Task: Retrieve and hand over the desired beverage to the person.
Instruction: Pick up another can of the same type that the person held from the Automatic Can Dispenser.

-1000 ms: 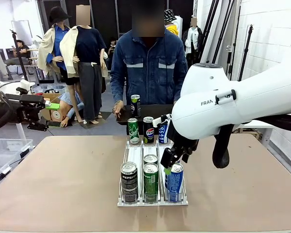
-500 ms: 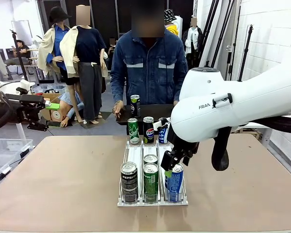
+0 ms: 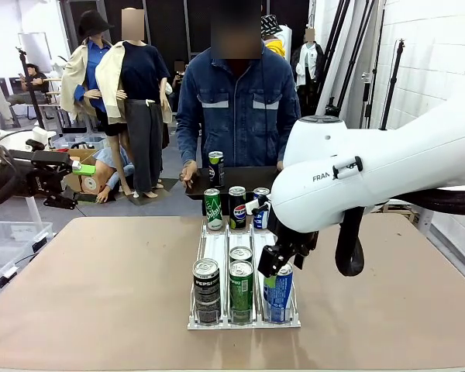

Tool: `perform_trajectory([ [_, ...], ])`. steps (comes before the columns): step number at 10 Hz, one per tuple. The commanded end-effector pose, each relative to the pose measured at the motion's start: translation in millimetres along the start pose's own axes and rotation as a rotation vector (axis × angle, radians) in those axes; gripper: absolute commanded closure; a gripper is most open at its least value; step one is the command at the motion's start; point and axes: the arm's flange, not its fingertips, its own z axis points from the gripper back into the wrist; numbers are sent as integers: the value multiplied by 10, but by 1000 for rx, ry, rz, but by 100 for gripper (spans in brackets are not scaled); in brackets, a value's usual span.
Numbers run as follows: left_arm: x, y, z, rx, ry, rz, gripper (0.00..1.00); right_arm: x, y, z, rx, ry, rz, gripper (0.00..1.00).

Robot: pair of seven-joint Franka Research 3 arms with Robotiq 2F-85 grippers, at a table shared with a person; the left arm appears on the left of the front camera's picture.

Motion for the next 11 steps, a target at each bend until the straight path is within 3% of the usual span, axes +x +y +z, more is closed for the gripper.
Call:
perform_trajectory([
  [1, 0, -12, 6, -13, -16, 2, 0, 110, 47, -15, -37, 6, -15, 0],
  [4, 0, -12, 6, -13, -16, 2, 0, 150, 68, -21, -35, 22, -12, 0],
  [6, 0, -12, 6, -13, -16, 2, 0, 155, 63, -8, -36, 42, -14, 12],
  [8, 0, -12, 6, -13, -16, 2, 0, 159, 67, -2, -35, 57, -12, 38],
  [11, 0, -12, 6, -13, -16, 2, 0, 157, 74, -14, -32, 54, -10, 92],
])
